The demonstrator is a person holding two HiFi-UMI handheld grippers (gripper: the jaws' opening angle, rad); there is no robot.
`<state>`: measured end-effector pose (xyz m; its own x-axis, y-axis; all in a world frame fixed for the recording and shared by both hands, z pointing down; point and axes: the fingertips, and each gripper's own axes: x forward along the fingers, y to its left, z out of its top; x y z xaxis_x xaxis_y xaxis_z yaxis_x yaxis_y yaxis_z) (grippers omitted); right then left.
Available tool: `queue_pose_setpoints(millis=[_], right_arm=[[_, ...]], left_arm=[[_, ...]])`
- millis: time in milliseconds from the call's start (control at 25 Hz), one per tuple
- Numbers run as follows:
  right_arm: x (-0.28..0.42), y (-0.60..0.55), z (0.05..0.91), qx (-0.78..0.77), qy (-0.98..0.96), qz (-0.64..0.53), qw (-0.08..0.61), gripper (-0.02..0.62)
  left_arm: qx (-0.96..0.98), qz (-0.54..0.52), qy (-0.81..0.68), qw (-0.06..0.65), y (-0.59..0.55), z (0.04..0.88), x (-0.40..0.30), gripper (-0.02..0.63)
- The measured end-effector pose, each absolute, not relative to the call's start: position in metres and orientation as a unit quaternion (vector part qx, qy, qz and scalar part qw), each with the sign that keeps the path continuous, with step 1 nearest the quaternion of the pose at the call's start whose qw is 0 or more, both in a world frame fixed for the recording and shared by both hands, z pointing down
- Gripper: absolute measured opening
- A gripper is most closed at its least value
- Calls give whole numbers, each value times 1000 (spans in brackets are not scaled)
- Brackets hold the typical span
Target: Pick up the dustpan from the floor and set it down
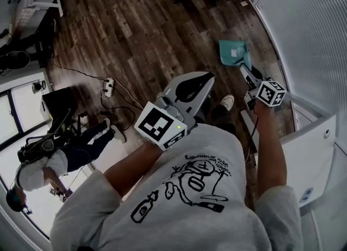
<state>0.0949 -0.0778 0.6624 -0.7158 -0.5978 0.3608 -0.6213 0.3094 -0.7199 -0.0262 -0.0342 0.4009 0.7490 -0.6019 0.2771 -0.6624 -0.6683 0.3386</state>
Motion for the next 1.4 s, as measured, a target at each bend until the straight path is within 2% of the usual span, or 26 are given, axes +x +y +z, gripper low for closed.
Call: queue_pose_setpoints(millis=[1400], right_arm=[[100,-84,727,375,-774,509,25,86]], left_arm=[[901,82,-354,239,-53,422,-24,2]])
